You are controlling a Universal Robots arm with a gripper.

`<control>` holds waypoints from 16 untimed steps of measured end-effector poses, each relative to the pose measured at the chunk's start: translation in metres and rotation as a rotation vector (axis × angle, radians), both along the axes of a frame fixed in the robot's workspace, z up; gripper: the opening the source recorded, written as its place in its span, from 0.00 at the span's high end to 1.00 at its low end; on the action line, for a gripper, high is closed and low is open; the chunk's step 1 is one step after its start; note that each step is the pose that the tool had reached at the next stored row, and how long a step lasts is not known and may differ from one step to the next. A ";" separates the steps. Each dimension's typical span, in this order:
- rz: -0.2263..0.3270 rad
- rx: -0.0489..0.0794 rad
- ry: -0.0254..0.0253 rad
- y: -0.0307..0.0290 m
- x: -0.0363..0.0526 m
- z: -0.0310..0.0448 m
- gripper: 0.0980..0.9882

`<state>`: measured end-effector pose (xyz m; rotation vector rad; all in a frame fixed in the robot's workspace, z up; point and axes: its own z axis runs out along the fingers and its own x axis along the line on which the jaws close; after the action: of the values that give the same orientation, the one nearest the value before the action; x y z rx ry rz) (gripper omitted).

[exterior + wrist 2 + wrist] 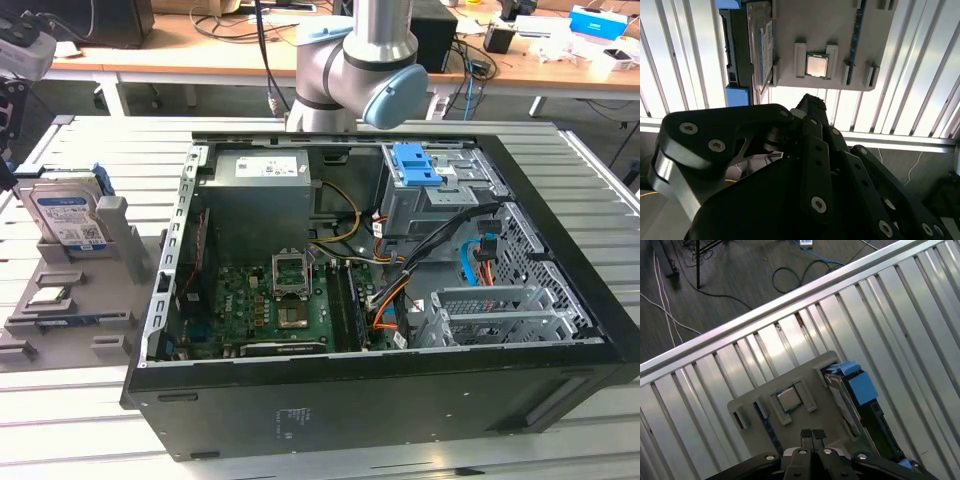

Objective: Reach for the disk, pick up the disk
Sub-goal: 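Pick up the disk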

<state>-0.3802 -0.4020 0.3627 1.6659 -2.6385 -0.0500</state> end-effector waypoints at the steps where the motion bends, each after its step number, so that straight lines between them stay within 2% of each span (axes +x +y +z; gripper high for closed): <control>1: 0.013 0.000 0.0000 0.0000 0.0000 0.0000 0.99; 16: 0.139 0.000 0.0000 0.0000 0.0000 0.0000 0.99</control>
<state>-0.3802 -0.4020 0.3627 1.8433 -2.5152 -0.0476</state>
